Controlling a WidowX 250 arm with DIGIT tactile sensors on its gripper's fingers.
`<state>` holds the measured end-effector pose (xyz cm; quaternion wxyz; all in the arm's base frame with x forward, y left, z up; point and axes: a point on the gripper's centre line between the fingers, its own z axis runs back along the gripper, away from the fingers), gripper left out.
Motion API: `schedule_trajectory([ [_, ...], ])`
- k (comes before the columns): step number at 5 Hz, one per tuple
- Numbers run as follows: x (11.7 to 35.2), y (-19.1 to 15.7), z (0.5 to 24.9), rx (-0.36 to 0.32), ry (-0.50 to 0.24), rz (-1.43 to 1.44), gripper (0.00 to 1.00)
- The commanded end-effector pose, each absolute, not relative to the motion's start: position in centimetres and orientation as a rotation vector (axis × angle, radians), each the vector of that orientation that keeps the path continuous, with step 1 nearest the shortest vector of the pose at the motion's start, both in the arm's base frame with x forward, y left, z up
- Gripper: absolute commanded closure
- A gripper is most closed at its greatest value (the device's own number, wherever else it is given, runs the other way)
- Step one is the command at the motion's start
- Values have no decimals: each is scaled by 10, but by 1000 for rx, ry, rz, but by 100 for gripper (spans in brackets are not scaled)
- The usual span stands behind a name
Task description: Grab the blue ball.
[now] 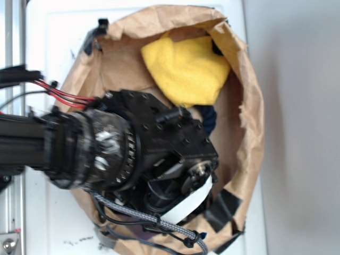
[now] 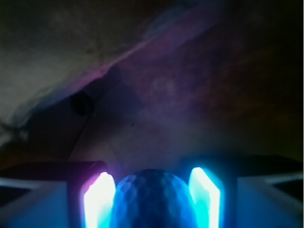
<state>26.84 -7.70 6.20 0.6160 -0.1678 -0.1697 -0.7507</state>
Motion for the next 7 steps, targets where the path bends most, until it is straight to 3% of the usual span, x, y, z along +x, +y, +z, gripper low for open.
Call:
schedule_trajectory([
  [1, 267, -20, 144, -232, -461, -1243, 100],
  [2, 257, -9, 161, -15, -311, -1034, 100],
  [3, 245, 2, 169, -92, -149, -775, 100],
  [4, 234, 13, 184, -233, -7, -500, 100],
  [5, 250, 14, 196, -297, 38, -239, 100],
  [6, 264, 22, 207, -334, -112, -11, 100],
  [7, 277, 21, 215, -277, -385, 121, 100],
])
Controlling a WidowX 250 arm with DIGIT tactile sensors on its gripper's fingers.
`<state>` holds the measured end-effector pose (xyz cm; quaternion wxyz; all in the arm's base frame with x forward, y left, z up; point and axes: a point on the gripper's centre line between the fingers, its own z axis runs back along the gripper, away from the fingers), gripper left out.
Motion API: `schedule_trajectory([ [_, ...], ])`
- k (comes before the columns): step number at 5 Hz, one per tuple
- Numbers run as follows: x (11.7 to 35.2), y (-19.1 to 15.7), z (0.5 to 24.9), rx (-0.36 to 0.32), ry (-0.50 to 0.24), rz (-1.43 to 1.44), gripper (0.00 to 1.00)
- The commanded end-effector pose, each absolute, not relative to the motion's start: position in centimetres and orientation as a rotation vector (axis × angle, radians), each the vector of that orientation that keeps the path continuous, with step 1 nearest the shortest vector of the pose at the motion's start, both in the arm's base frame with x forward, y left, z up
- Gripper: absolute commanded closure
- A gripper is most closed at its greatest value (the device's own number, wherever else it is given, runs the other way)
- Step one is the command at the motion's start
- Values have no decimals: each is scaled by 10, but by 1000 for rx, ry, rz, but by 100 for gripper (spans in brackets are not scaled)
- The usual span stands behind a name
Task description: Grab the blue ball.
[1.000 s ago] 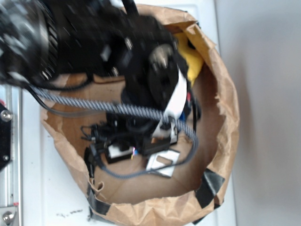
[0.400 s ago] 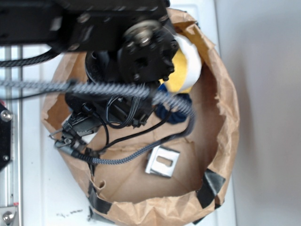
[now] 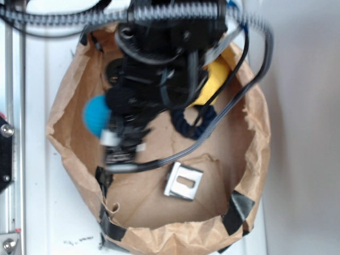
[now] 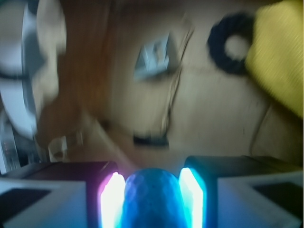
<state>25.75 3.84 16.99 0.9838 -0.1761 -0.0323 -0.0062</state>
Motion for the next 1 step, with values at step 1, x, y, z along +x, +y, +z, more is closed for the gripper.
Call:
schedule_trajectory([
  [1, 285, -4, 211, -211, -505, 14, 100],
])
